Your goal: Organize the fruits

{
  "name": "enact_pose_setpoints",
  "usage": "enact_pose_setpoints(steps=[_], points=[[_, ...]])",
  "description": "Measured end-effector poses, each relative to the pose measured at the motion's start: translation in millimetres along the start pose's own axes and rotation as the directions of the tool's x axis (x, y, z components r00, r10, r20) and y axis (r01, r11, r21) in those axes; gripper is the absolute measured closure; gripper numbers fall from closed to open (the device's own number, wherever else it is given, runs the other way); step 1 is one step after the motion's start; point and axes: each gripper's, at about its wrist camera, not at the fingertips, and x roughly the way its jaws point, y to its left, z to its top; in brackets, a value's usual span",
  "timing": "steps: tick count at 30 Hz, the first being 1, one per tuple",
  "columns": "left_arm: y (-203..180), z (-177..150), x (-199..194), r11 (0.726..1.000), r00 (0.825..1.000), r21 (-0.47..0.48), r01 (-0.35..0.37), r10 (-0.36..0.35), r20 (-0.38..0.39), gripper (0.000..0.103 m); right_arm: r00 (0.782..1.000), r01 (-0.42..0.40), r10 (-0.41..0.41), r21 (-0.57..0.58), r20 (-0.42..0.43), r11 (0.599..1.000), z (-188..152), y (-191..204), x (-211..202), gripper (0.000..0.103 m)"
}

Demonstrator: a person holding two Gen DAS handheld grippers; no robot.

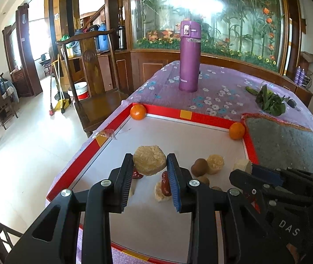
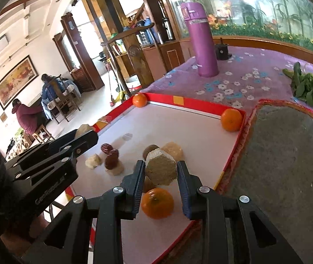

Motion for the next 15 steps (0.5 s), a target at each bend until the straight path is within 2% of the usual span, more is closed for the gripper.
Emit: enact_pose_setpoints(steps=[8, 9, 11, 12, 15], points=[[-1.5, -6.9, 9.6, 0.999, 0.998, 0.016, -0.038, 0.039, -0.049, 0.074, 1.000, 0.007, -0.007, 0.021, -0.013, 1.000, -0.3, -7.1, 1.9, 0.070], [-1.1, -6.7, 8.9, 0.999, 0.998, 0.014, -0.039, 0.040, -0.052, 0.071, 1.000, 0.009, -0.008, 0.020, -0.009, 1.000, -0.1, -6.9, -0.2, 0.070], [-0.3, -6.8, 5.8, 0.999, 0.998, 0.010, -0.049, 0.049, -0.047, 0.054, 1.000, 0.012, -0.012, 0.012, 0.002, 1.000, -0.1, -5.6, -5.8, 0.070], [0.4, -6.5, 3.5, 0.998, 0.997, 0.006, -0.059, 0.059, -0.039, 0.041, 1.000, 0.015, -0.016, 0.007, 0.009, 1.000, -0.1, -4.4, -8.8, 0.069], [0.5, -5.1, -6.8, 0.996, 0.996, 0.006, -0.085, 0.085, 0.000, 0.034, 0.999, 0.016, -0.016, -0.002, 0.031, 1.000, 0.5, -0.8, -19.6, 0.061]])
